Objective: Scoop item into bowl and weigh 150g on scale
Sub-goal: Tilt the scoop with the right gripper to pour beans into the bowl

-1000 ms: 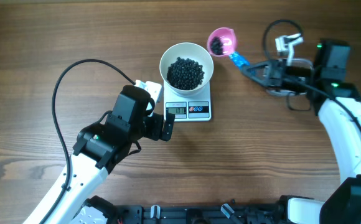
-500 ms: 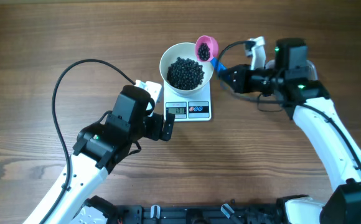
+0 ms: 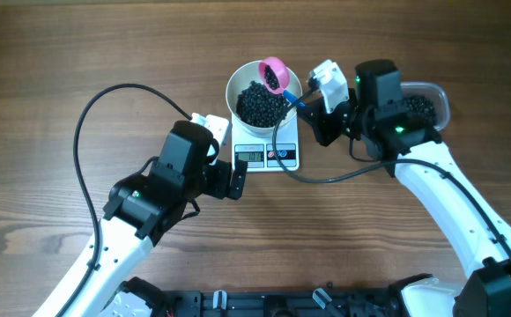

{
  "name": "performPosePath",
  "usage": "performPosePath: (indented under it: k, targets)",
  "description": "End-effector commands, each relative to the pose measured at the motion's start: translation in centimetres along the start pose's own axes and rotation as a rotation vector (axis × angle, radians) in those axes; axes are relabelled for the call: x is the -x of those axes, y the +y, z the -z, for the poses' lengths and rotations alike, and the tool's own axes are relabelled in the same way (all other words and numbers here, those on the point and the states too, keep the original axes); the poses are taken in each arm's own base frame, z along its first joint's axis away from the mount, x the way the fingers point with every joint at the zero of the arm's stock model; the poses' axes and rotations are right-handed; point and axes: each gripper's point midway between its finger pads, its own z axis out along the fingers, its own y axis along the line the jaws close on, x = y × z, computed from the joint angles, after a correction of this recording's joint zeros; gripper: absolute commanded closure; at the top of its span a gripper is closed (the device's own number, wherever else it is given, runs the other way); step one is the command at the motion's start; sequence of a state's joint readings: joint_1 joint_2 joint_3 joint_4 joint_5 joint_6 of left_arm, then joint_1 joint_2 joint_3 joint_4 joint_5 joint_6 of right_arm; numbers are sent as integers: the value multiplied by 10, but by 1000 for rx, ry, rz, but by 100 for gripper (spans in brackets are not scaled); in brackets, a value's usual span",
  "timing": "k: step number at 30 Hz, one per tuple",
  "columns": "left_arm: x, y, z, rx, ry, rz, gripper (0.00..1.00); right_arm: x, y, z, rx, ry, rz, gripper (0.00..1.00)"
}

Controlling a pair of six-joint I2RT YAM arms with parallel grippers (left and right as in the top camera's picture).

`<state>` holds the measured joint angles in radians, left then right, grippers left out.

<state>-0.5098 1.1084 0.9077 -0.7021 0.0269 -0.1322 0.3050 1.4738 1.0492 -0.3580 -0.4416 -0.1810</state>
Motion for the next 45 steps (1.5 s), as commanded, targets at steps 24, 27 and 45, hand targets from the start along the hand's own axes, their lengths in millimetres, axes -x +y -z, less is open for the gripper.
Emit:
performPosePath:
  k: [24, 27, 45]
  targets:
    - [2, -1, 0, 3, -5, -23, 0, -1, -11, -6, -101, 39, 397, 96]
    - [2, -1, 0, 3, -5, -23, 0, 5, -12, -6, -109, 16, 404, 96]
    - [2, -1, 0, 2, -5, -24, 0, 36, -6, -7, -97, -130, -74, 96]
